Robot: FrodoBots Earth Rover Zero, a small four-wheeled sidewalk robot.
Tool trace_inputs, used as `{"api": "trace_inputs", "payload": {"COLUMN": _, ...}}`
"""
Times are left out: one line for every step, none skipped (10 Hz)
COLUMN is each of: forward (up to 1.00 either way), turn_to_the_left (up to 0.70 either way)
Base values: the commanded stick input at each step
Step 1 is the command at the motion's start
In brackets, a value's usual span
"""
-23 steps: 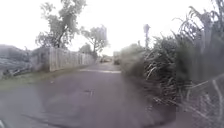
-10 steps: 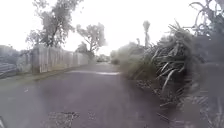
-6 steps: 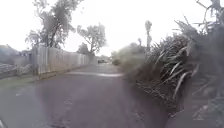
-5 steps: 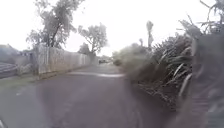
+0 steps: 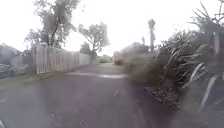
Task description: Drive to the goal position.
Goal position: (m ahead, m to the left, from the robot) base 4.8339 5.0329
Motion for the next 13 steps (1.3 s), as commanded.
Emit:
{"api": "trace_inputs", "payload": {"forward": 0.7, "turn_to_the_left": 0.0}}
{"api": "trace_inputs", "payload": {"forward": 0.7, "turn_to_the_left": 0.0}}
{"api": "trace_inputs", "payload": {"forward": 0.7, "turn_to_the_left": 0.0}}
{"api": "trace_inputs", "payload": {"forward": 0.7, "turn_to_the_left": 0.0}}
{"api": "trace_inputs", "payload": {"forward": 0.7, "turn_to_the_left": 0.0}}
{"api": "trace_inputs", "payload": {"forward": 0.7, "turn_to_the_left": 0.0}}
{"api": "trace_inputs", "payload": {"forward": 0.7, "turn_to_the_left": 0.0}}
{"api": "trace_inputs", "payload": {"forward": 0.7, "turn_to_the_left": 0.0}}
{"api": "trace_inputs", "payload": {"forward": 0.7, "turn_to_the_left": 0.0}}
{"api": "trace_inputs", "payload": {"forward": 0.7, "turn_to_the_left": 0.0}}
{"api": "trace_inputs", "payload": {"forward": 0.7, "turn_to_the_left": 0.0}}
{"api": "trace_inputs", "payload": {"forward": 0.7, "turn_to_the_left": 0.0}}
{"api": "trace_inputs", "payload": {"forward": 0.7, "turn_to_the_left": 0.0}}
